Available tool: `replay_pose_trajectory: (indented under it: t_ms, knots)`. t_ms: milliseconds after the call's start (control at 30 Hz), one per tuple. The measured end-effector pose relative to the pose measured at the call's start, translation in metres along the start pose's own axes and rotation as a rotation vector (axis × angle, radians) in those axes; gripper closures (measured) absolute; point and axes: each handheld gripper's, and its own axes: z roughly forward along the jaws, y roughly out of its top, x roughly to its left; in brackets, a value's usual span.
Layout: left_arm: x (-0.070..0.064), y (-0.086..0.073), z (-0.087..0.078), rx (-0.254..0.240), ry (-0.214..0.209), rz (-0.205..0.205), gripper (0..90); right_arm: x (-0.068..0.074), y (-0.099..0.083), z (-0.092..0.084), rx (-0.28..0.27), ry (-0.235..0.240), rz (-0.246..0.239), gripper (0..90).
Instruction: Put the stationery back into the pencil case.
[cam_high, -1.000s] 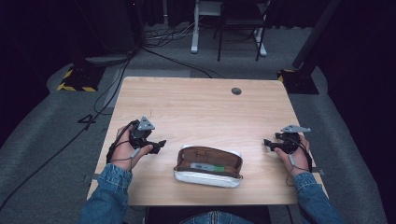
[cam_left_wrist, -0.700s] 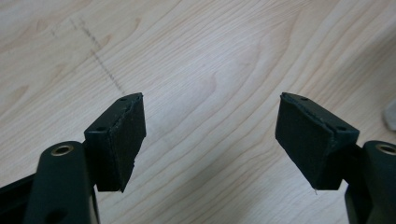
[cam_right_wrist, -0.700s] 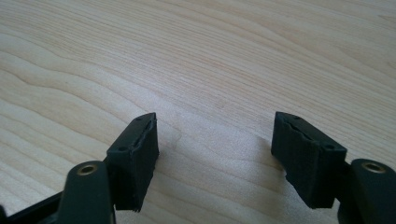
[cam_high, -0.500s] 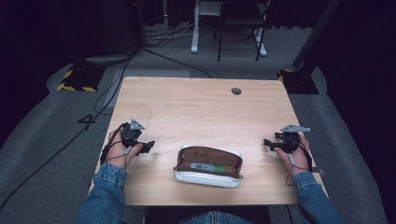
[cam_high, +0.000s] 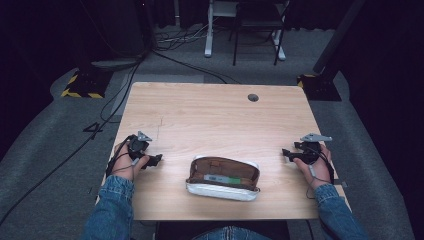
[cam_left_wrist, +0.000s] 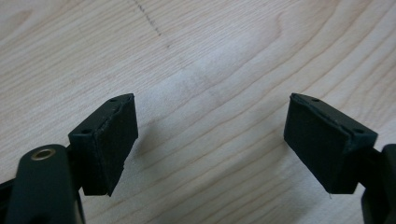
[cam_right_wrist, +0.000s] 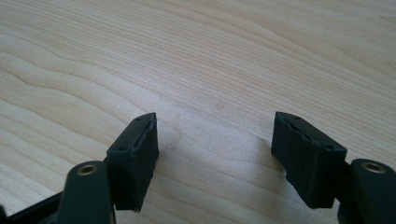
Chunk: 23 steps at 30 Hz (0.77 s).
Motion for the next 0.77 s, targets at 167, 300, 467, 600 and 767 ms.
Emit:
replay_pose_trajectory:
  t_ms: [167,300,467,600,767]
  knots:
    - [0.005,-0.002,0.004,-0.022,-0.018,-0.019,15.3,0.0,0.0,0.0,0.0,0.0,0.0,32.0]
    - [0.007,-0.009,0.011,-0.1,-0.034,-0.003,9.0,0.0,0.0,0.0,0.0,0.0,-0.001,31.9]
    - [0.006,-0.01,0.011,-0.103,-0.026,-0.011,4.8,0.0,0.0,0.0,-0.001,0.002,-0.003,31.9]
    - [0.006,-0.01,0.011,-0.105,-0.024,-0.014,4.8,0.0,0.0,0.0,0.001,0.003,-0.004,31.8]
    - [0.006,-0.01,0.011,-0.104,-0.024,-0.014,4.8,0.0,-0.001,-0.001,0.001,0.004,-0.005,31.6]
